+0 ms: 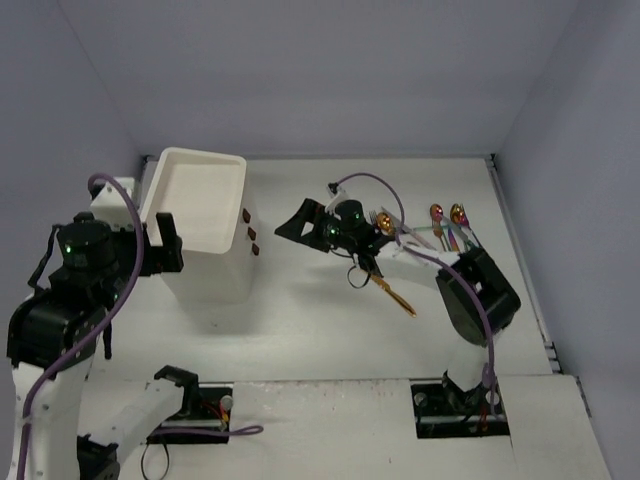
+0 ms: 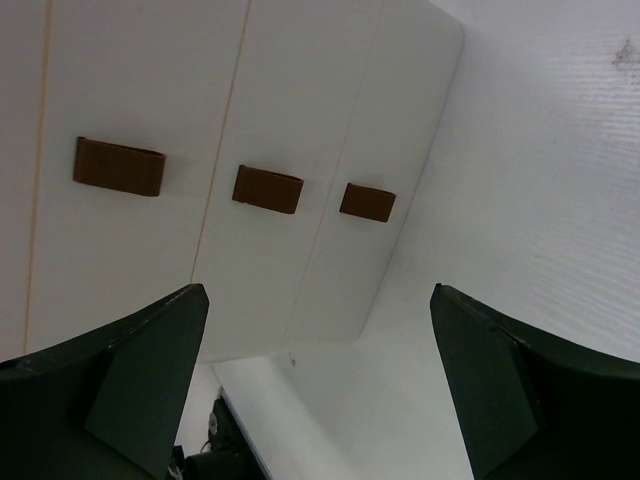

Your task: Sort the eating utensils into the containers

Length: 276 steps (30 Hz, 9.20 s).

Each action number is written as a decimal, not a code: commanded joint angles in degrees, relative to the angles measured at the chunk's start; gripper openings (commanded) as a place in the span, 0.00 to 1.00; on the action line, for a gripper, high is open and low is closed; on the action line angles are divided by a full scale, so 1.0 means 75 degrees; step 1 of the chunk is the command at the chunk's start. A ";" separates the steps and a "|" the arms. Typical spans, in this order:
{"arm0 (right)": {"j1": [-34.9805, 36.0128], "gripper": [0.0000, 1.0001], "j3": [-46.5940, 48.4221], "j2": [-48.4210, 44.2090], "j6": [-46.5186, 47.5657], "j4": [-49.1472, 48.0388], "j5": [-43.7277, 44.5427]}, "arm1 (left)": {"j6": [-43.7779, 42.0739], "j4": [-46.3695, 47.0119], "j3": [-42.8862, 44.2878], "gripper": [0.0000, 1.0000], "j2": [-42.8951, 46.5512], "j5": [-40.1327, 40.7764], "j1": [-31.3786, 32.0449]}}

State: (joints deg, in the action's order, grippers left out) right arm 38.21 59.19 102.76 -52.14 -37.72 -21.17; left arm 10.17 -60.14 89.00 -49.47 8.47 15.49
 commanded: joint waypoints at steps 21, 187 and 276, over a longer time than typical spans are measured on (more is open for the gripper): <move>0.0296 0.82 0.1273 0.2426 -0.0935 -0.2635 -0.0659 | -0.0925 0.1071 0.1318 0.88 -0.3008 -0.0008 -0.1565; -0.1956 0.76 -0.1257 -0.4148 0.4857 0.7443 0.2764 | -0.0496 0.0285 -0.2550 0.75 0.2964 0.0230 -0.0588; 0.0305 0.00 0.1745 -0.1636 0.3674 0.6941 0.2696 | 0.0259 0.0296 -0.1965 0.75 0.2562 -0.0293 -0.0596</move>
State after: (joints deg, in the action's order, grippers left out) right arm 39.59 66.30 100.86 -18.32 14.15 1.62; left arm 10.39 -60.25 72.11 -27.74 7.29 10.83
